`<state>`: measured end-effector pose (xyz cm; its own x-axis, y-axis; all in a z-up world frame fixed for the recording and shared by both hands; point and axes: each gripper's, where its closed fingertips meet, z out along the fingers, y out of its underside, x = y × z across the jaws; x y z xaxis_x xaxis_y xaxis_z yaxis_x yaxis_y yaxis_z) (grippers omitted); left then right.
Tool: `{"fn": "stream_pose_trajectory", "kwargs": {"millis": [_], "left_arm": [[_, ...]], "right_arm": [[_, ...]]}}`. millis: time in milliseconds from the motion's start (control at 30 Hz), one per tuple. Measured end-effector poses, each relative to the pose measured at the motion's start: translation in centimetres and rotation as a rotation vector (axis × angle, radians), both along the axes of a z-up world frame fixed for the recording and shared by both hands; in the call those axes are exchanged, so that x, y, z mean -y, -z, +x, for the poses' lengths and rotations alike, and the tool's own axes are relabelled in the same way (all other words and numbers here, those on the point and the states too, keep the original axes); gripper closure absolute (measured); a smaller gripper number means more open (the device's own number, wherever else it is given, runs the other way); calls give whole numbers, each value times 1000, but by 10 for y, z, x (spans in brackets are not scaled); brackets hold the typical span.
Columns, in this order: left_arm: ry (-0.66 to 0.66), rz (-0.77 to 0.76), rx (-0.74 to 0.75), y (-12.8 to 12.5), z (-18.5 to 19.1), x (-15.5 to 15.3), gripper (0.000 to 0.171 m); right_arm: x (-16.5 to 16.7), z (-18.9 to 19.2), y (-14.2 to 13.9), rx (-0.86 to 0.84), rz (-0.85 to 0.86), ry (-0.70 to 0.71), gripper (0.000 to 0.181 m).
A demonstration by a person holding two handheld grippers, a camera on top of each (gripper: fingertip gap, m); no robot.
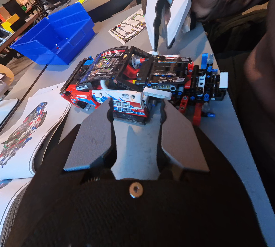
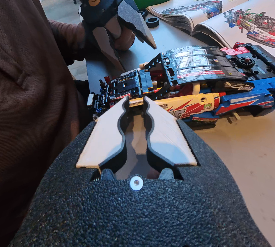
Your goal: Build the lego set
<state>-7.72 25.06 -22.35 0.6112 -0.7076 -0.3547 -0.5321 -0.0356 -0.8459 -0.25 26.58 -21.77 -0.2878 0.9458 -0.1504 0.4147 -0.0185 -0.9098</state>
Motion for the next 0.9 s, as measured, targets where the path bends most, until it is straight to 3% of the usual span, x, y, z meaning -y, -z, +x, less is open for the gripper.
{"fn": "stream_pose_trajectory", "kwargs": {"millis": [900], "left_arm": [[-30,78,-126,7,1,1,115]], "right_arm": [[-13,-3,-1,-13,45,96,153]]}}
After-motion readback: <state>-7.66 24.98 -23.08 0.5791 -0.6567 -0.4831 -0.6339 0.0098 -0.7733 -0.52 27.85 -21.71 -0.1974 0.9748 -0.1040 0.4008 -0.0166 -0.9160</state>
